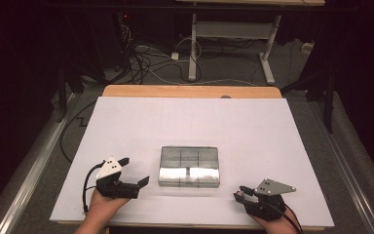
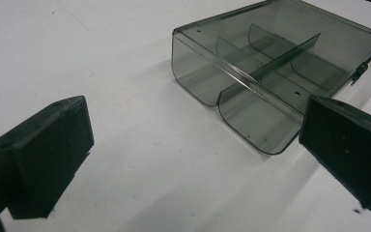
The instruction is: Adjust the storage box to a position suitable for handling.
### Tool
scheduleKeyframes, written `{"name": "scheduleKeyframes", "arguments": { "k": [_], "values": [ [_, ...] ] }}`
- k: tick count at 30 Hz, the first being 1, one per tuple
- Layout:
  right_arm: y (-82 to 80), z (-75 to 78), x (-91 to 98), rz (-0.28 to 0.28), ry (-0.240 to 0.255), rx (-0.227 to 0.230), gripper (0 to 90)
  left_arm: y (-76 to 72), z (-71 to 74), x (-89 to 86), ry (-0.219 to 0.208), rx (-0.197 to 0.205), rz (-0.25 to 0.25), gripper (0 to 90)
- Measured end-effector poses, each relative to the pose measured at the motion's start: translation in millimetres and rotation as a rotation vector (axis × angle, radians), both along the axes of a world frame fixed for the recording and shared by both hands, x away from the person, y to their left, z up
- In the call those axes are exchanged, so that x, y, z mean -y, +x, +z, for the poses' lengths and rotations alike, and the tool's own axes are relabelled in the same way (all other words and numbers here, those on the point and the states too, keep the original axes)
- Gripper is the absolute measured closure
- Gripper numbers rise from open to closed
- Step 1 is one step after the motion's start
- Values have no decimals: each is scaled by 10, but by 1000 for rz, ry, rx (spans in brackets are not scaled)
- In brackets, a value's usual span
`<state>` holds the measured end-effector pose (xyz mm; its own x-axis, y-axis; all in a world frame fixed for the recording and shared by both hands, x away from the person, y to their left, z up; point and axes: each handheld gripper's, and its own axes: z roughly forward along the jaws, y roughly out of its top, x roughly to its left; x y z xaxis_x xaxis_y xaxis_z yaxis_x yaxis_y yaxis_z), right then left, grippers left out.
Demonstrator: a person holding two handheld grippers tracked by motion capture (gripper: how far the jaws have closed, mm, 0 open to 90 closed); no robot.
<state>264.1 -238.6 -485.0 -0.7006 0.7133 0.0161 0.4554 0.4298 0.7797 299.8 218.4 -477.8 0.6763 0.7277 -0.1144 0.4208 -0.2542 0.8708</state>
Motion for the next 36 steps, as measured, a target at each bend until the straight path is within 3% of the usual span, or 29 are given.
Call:
{"name": "scheduleKeyframes", "arguments": {
  "k": [4,14,17,25,30,32,36],
  "values": [
    [1,-6,-22,-1,-25,7,709,6,-16,7,4,-2,-2,0],
    [27,32,5,-12,-1,17,722,19,-15,-20,-5,-2,12,0],
    [79,63,34,-28,5,28,723,28,-16,-31,-9,-7,11,0],
    [317,50,133,-81,14,8,722,36,-19,-28,-6,-11,9,0],
    [346,36,143,-82,15,-10,718,40,-16,-35,-4,-11,18,0],
    [353,30,139,-77,4,-12,706,41,-18,-28,0,-15,13,0],
    [343,39,147,-82,18,7,554,42,-16,-33,-7,-18,13,0]
  ]
}}
